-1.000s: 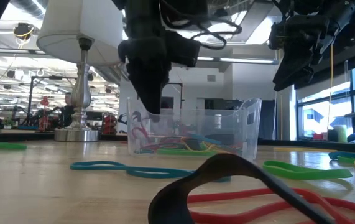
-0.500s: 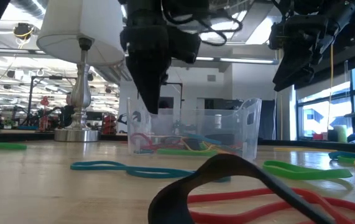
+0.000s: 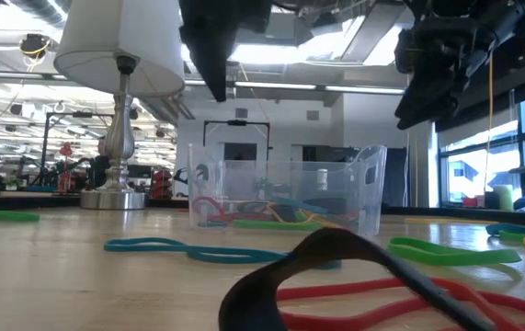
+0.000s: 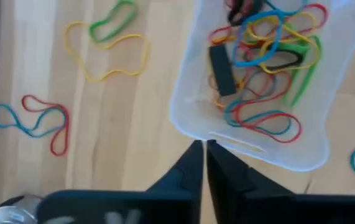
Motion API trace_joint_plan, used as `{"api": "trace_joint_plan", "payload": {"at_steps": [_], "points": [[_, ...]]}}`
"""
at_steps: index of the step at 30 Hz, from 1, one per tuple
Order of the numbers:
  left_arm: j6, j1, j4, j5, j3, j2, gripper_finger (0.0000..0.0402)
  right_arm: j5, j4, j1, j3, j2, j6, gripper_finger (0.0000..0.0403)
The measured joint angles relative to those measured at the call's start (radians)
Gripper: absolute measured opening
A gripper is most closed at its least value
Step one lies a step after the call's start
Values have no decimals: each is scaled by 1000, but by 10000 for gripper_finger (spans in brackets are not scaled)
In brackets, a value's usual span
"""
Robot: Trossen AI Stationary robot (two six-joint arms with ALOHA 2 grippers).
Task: Pick and place rubber bands into bin
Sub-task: Put the green rubber band into the transparent bin
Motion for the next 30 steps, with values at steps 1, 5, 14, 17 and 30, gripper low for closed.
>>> {"api": "trace_joint_plan", "payload": {"at_steps": [1, 5, 14, 17, 30], "points": [[0, 13, 8, 1, -15, -13, 8, 0, 6, 0, 0, 0, 0, 165], [-5, 74, 56, 49, -104, -61, 1, 0, 37, 0, 0, 0, 0, 165], [26, 126, 376, 131, -427, -210, 2, 0, 52, 0, 0, 0, 21, 165], [22, 126, 479, 131, -551, -287, 2, 13, 154, -2, 0, 17, 73, 165], [-19, 136, 703, 103, -962, -624, 2, 80, 342, -70, 326, 531, -101, 165]]}}
